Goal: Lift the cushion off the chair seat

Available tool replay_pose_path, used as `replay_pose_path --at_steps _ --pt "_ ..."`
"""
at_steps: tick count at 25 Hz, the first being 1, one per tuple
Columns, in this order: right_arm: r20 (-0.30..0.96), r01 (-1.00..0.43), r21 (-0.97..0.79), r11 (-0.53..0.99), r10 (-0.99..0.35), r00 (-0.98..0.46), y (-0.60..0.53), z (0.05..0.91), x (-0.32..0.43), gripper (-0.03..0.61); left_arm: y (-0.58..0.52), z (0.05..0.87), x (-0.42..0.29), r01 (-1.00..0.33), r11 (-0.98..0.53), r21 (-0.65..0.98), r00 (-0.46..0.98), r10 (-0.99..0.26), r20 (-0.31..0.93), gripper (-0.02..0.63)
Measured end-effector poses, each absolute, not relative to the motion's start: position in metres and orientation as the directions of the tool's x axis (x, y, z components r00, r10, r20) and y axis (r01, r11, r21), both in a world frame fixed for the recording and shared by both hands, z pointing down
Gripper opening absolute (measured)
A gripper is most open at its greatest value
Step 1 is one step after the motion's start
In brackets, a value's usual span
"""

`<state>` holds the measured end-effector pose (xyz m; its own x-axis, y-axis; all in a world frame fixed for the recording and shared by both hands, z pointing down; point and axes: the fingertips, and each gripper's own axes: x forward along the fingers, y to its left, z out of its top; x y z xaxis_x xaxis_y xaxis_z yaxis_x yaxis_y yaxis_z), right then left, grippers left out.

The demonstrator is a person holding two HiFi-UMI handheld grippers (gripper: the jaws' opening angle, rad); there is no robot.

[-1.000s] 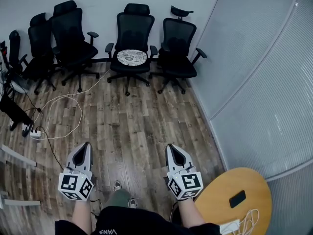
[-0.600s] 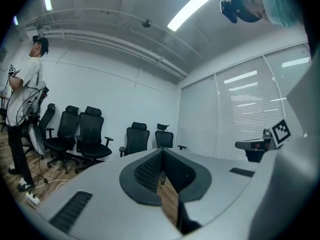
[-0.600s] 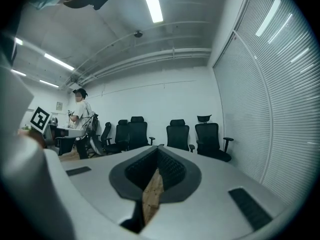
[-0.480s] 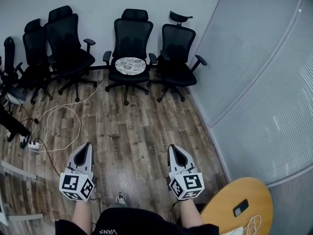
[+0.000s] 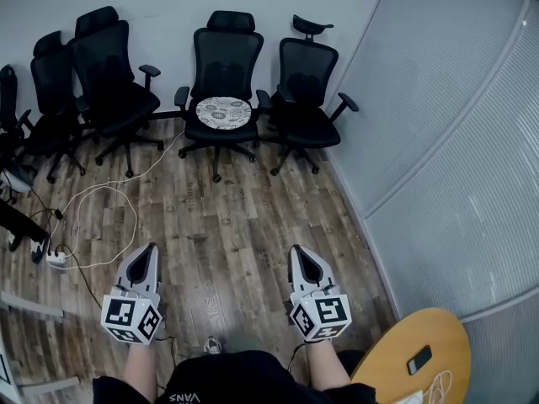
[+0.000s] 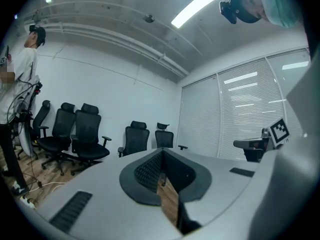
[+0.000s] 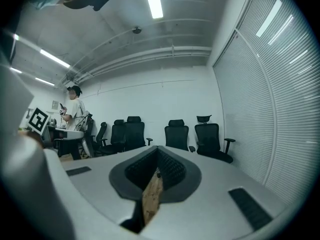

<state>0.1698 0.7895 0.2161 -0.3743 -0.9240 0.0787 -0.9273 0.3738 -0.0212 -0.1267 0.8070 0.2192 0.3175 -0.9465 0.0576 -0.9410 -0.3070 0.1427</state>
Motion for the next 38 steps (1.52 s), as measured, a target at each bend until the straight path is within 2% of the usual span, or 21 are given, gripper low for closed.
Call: replay_pose_path --at_steps 14,38 --pt "0.1 -0.915 -0.022 0.403 -0.91 -0.403 0.67 0.217 0.165 0.017 0.697 0.221 -0.136 -0.952 -0.263 0.16 0.277 -0.958 0.076 0.009" --pt "0.114 -0.878 -0.052 0.477 -0.87 -0.479 0.502 0.228 0.197 0.017 0.554 0.221 -0.1 -0.974 -0.178 0.141 0.194 -0.975 0.108 0.011"
